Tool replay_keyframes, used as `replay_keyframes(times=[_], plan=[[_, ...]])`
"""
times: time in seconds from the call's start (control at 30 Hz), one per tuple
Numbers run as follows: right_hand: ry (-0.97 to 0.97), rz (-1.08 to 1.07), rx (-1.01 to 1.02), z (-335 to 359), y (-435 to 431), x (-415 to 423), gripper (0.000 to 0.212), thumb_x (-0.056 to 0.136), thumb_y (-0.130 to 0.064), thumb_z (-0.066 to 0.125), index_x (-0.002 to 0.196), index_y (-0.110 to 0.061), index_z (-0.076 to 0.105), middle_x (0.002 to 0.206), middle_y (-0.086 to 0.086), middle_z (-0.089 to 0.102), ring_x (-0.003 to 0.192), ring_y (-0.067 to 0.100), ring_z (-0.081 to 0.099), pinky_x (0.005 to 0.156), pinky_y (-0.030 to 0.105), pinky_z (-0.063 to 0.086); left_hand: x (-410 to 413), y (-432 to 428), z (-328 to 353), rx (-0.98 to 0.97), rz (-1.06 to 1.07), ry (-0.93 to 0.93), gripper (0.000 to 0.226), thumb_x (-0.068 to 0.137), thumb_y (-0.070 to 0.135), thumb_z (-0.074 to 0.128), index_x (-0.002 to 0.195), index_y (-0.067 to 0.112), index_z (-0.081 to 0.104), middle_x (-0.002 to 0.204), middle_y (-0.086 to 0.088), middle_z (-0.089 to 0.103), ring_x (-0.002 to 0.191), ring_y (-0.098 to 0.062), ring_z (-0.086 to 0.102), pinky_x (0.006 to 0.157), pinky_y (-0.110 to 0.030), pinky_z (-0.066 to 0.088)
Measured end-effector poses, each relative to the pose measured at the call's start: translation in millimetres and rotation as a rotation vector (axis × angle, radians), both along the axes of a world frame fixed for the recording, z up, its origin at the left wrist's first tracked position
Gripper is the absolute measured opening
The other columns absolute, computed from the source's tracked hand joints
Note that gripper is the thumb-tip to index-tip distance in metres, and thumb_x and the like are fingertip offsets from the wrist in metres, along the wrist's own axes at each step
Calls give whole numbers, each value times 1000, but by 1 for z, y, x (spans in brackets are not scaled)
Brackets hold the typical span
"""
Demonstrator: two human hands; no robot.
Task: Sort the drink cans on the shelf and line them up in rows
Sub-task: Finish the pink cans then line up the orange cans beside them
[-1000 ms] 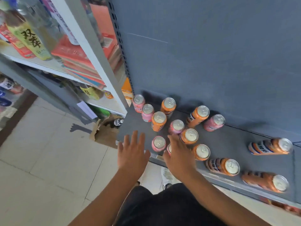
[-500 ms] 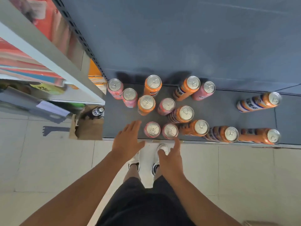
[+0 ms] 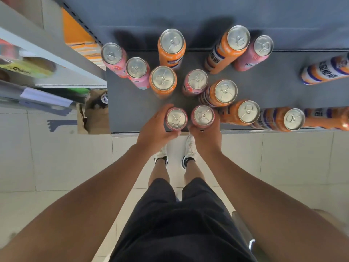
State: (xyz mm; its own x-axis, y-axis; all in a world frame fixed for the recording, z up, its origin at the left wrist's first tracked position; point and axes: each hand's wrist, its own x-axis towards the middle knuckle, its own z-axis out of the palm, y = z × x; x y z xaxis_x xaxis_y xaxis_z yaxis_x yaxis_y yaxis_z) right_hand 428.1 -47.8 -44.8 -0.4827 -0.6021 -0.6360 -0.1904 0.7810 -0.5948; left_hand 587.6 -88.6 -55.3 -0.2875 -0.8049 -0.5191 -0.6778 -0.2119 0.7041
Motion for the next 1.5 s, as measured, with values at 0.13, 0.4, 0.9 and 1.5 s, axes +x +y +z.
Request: replay_keyframes(times=[0.13, 0.4, 0.9, 1.5], plan=[[3, 32, -14, -3, -3, -8, 69, 73, -31, 83, 130, -33, 44, 117, -17, 60, 103, 8, 57, 80, 19, 43, 0, -3, -3, 65, 67, 86, 70, 69, 19, 86, 122, 42, 46, 108, 28, 60, 101, 9, 56, 90, -15, 45], [-65, 7, -10, 16, 10, -7, 74, 65, -32, 85, 127, -34, 44, 112, -13, 63, 99, 12, 62, 84, 30, 55, 3, 0, 13, 228, 222, 240, 67, 67, 25, 90, 124, 34, 56, 112, 18, 66, 109, -1, 59, 90, -20, 47], [-334, 40, -202, 135, 1, 25, 42, 78, -22, 80, 107, -35, 53, 93, -13, 68, 85, 2, 66, 63, 13, 51, 64, 13, 123, 552, 511, 702, 71, 65, 38, 79, 130, 17, 58, 119, -7, 70, 113, -25, 64, 106, -49, 46], [-650, -217, -748, 288, 10, 7, 57, 77, -41, 71, 122, -9, 55, 102, 17, 66, 86, 33, 64, 76, 45, 50, 16, -15, 274, 199, 242, 910, 84, 56, 33, 80, 132, 7, 54, 107, -11, 70, 92, -27, 68, 73, -43, 55]])
